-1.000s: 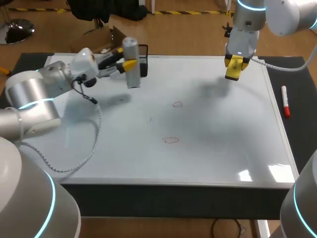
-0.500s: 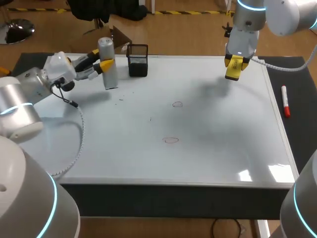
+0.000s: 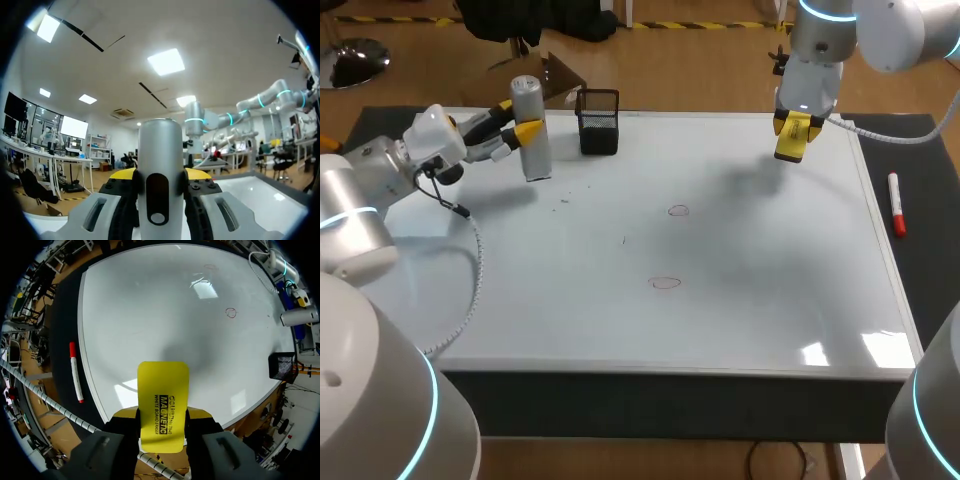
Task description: Pick up the inspection probe, press it on each red-marked spot on the whiteboard one by one, put down the probe, pick up the eraser, and wipe off all the red marks.
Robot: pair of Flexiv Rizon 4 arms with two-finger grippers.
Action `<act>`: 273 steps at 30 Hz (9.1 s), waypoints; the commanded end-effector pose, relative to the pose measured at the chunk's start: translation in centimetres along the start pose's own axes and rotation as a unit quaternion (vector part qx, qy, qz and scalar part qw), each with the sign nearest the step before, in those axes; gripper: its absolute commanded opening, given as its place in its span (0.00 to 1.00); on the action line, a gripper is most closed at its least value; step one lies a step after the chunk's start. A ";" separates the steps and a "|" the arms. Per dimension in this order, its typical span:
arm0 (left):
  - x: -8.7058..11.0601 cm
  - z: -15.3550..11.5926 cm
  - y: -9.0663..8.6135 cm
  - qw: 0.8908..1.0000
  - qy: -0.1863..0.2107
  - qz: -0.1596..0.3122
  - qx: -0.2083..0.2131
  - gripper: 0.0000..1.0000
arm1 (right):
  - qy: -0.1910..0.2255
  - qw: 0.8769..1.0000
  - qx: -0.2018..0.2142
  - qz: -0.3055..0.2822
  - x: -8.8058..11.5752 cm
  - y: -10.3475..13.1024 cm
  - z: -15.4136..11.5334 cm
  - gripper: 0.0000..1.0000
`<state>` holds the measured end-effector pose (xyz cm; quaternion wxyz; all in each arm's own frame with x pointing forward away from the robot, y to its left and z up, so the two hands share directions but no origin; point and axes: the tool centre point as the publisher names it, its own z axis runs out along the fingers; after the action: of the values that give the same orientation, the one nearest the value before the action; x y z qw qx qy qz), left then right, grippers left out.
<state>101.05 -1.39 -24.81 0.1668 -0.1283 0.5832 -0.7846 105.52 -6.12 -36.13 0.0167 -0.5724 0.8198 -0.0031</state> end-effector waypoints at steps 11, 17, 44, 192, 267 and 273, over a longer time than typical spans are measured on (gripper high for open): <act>0.1 0.0 -0.1 1.000 -0.002 0.001 0.000 0.00 | -0.006 1.000 0.003 -0.005 -0.4 1.0 -0.1 0.00; 0.1 0.0 -0.1 1.000 -0.002 0.001 0.000 0.00 | -0.006 0.999 0.009 -0.034 -1.4 3.7 0.1 0.00; 0.1 0.0 -0.1 1.000 -0.002 0.001 0.000 0.00 | -0.031 0.982 0.029 -0.184 -12.0 22.1 -1.3 0.00; 0.1 0.0 -0.1 1.000 -0.002 0.001 0.000 0.00 | -0.017 0.960 -0.080 -0.266 -14.6 17.4 9.3 0.00; 0.1 0.0 -0.1 1.000 -0.002 0.001 0.000 0.00 | -0.016 0.995 -0.012 -0.094 -3.8 -1.1 0.9 0.00; 0.1 0.0 -0.1 1.000 -0.002 0.001 0.000 0.00 | -0.016 0.995 -0.012 -0.094 -3.8 -1.1 0.9 0.00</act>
<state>101.05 -1.36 -24.78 0.1661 -0.1279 0.5836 -0.7845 107.85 -2.78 -37.01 0.0238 -0.6466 0.7623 0.0155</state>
